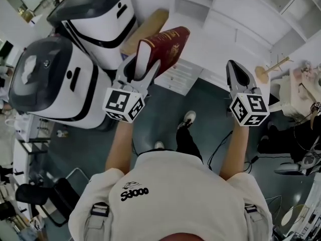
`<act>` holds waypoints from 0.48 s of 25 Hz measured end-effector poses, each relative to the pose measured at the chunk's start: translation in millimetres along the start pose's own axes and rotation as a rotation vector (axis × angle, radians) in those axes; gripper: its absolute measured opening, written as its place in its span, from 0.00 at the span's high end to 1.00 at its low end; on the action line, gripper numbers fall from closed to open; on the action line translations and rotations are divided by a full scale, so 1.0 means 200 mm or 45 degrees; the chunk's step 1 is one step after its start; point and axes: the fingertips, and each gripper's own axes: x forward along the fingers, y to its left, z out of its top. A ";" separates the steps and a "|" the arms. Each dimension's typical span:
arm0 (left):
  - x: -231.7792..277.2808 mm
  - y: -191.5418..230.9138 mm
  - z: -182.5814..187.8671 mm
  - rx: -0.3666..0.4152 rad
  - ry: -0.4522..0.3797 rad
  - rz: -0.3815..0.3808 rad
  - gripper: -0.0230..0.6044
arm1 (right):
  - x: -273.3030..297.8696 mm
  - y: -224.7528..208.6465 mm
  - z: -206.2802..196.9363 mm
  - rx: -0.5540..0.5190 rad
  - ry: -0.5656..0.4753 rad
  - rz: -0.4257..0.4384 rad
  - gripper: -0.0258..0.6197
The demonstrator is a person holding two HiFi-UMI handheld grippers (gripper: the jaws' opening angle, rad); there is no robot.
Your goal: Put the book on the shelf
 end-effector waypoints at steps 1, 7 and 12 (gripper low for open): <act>0.06 0.01 -0.01 0.001 -0.002 -0.002 0.58 | 0.04 -0.04 0.00 0.000 -0.004 0.000 0.96; 0.50 0.07 -0.05 0.037 -0.013 -0.007 0.58 | 0.31 -0.41 0.02 0.020 -0.052 0.005 0.96; 0.85 0.12 -0.06 0.053 -0.004 0.013 0.58 | 0.54 -0.64 0.03 0.001 -0.042 0.071 0.96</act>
